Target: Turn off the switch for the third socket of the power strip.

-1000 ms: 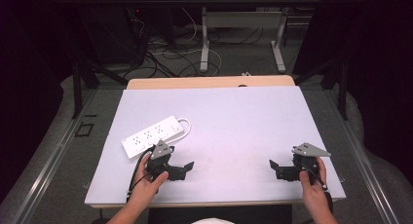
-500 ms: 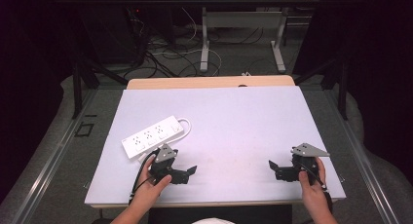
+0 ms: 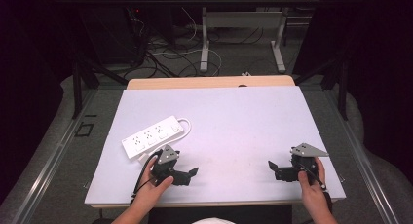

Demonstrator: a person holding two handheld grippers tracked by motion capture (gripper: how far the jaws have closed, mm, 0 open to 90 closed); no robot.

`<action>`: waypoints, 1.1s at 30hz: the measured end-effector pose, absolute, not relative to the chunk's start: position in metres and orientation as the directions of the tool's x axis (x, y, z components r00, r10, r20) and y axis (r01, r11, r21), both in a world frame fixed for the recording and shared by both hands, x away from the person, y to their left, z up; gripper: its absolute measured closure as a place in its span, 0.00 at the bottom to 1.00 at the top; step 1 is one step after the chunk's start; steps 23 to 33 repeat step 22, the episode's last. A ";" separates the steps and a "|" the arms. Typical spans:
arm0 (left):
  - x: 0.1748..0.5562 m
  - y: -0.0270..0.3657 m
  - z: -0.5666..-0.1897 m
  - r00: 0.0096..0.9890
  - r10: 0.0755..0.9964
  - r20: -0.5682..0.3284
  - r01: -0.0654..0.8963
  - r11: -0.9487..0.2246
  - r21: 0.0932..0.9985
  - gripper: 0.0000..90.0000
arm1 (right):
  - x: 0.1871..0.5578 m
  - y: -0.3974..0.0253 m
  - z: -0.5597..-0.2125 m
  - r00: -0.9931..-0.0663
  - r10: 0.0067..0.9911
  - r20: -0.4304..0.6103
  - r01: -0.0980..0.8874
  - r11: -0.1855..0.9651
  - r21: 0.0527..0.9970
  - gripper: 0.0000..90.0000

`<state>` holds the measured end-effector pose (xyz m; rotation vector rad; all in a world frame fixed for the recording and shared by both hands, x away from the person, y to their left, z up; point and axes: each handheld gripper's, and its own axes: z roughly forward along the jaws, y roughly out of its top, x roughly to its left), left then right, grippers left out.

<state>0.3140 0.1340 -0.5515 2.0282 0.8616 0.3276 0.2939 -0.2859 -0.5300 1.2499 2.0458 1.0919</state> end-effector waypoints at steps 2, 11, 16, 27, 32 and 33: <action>0.314 0.134 -0.552 0.727 0.681 -0.090 0.451 -0.375 0.810 0.06 | 0.294 -0.285 -0.531 -0.456 0.890 -0.009 0.486 0.258 0.835 0.00; 0.315 0.135 -0.552 0.723 0.686 -0.084 0.452 -0.377 0.808 0.06 | 0.295 -0.284 -0.532 -0.460 0.888 0.000 0.495 0.256 0.831 0.00; 0.317 0.135 -0.552 0.720 0.688 -0.088 0.454 -0.372 0.810 0.06 | 0.295 -0.284 -0.532 -0.455 0.891 -0.002 0.494 0.254 0.832 0.00; 0.318 0.136 -0.552 0.713 0.695 -0.094 0.460 -0.363 0.811 0.07 | 0.296 -0.285 -0.533 -0.459 0.889 0.002 0.494 0.253 0.832 0.00; 0.318 0.136 -0.552 0.713 0.695 -0.094 0.460 -0.363 0.811 0.07 | 0.296 -0.285 -0.533 -0.459 0.889 0.002 0.494 0.253 0.832 0.00; 0.318 0.136 -0.552 0.713 0.695 -0.094 0.460 -0.363 0.811 0.07 | 0.296 -0.285 -0.533 -0.459 0.889 0.002 0.494 0.253 0.832 0.00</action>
